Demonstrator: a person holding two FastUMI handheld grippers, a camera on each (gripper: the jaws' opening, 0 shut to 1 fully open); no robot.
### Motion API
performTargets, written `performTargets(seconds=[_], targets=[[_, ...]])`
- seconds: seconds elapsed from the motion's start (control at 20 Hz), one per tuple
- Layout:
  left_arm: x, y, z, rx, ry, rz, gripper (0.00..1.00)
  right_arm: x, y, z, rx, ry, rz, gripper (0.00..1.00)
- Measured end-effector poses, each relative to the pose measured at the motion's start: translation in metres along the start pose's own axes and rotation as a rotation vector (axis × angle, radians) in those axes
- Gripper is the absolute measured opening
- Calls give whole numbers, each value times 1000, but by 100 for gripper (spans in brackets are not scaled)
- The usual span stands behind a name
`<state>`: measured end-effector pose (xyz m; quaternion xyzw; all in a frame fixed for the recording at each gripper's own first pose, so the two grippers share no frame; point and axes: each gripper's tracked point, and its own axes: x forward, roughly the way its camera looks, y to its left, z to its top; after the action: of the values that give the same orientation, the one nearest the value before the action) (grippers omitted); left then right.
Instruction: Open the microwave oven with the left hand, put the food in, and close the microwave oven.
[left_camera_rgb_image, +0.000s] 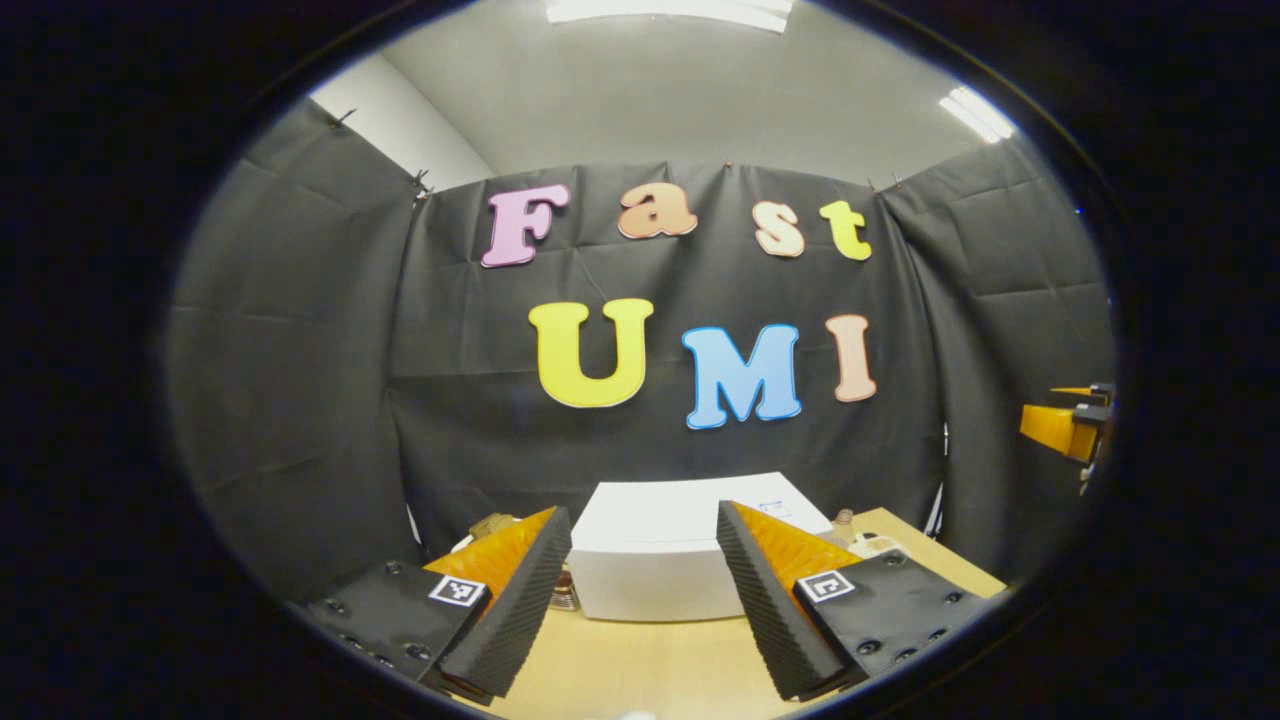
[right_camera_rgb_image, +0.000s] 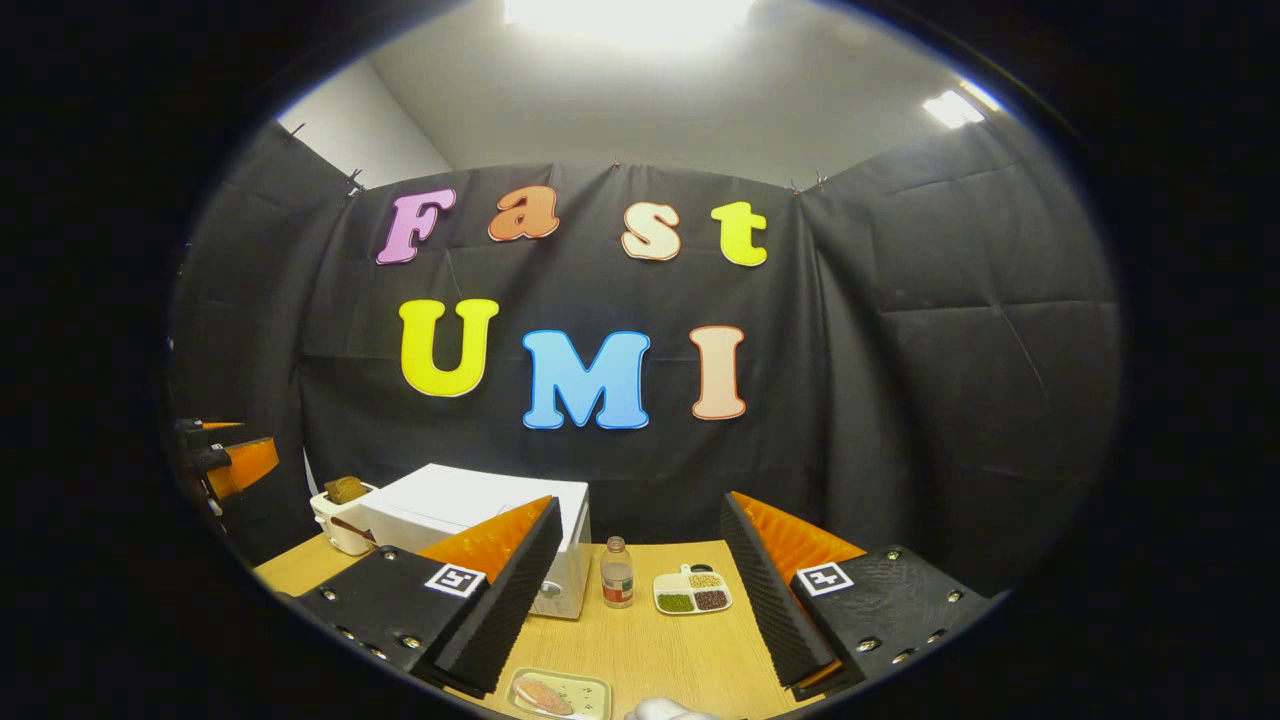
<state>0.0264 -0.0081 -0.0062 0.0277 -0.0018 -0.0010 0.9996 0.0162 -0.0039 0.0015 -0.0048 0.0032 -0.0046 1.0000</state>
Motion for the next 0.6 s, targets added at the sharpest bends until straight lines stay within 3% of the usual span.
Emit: performTargets(seconds=[0.3,0.6], targets=[[29,-23,-48,8,20,-17,98,-1,-10,18,-3,-14,-10,97],[66,-87,-129,-40,74,-90,97,-6,-38,54,5,-39,-59,97]])
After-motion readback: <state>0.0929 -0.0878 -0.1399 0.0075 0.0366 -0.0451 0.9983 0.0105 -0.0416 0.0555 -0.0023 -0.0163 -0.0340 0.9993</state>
